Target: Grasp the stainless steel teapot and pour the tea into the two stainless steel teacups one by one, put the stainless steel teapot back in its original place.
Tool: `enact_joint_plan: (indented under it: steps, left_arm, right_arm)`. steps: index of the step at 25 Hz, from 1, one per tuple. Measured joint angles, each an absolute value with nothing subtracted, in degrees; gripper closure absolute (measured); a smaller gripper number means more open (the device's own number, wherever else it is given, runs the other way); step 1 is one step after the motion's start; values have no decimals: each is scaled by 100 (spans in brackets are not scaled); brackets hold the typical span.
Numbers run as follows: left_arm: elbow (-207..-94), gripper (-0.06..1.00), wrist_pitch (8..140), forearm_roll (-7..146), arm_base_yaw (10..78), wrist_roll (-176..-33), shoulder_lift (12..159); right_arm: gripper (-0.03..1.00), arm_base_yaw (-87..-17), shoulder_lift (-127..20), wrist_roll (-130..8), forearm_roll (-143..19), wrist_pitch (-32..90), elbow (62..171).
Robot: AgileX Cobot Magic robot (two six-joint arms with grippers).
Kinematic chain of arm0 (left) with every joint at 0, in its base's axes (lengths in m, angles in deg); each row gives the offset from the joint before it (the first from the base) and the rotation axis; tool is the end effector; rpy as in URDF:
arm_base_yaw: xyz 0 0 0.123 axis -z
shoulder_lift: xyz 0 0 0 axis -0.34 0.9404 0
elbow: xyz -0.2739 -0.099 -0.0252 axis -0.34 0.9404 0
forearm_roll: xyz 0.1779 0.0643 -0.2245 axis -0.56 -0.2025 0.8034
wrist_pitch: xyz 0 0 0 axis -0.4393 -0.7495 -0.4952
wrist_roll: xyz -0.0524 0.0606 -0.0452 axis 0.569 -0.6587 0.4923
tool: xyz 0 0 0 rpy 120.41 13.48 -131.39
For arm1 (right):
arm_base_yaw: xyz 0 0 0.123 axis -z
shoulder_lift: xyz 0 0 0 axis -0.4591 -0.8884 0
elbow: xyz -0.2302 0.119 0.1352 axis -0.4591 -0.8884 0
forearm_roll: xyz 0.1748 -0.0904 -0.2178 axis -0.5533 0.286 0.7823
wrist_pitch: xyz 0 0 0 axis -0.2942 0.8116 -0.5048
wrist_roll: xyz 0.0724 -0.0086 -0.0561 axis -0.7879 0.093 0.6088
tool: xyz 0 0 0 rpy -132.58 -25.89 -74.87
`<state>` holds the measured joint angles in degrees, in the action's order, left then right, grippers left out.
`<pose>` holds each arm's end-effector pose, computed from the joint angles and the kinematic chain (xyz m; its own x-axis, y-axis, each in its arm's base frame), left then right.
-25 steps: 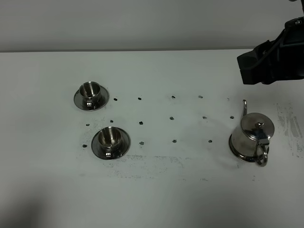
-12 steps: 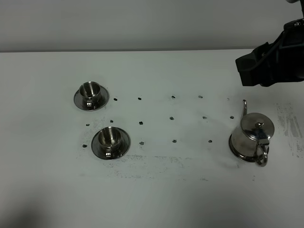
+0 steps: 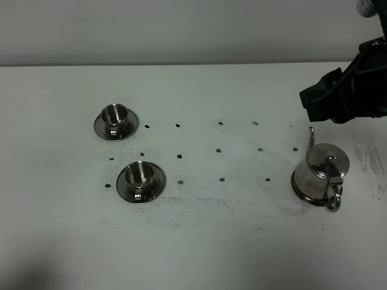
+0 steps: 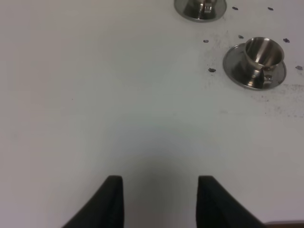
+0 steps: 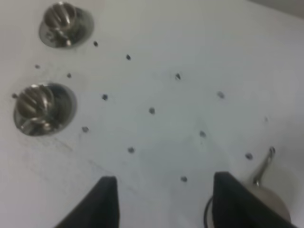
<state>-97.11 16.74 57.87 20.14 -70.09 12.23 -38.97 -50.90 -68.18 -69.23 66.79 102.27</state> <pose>0.0303 -0.0024 0.2828 -0.4957 -0.0248 -0.8681 0.0125 0.9993 -0.0357 0.2878 0.0771 0.3624 -0.6689 -0.2287 -0.7073 -0.3898 0.9181 0.0718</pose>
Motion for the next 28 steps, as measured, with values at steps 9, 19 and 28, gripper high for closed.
enact_joint_plan:
  steps: [9, 19, 28]
  left_arm:
    - [-9711, 57, 1674, 5787, 2014, -7009, 1223]
    - [-9711, 57, 1674, 5787, 2014, -7009, 1223]
    - [-9711, 57, 1674, 5787, 2014, -7009, 1223]
  right_arm:
    - [56, -4583, -5454, -8770, -5074, 7146, 10158]
    - [48, -5093, -5950, -10006, -4439, 7046, 9473]
    - [43, -4865, -5944, -11039, -4386, 7127, 9431]
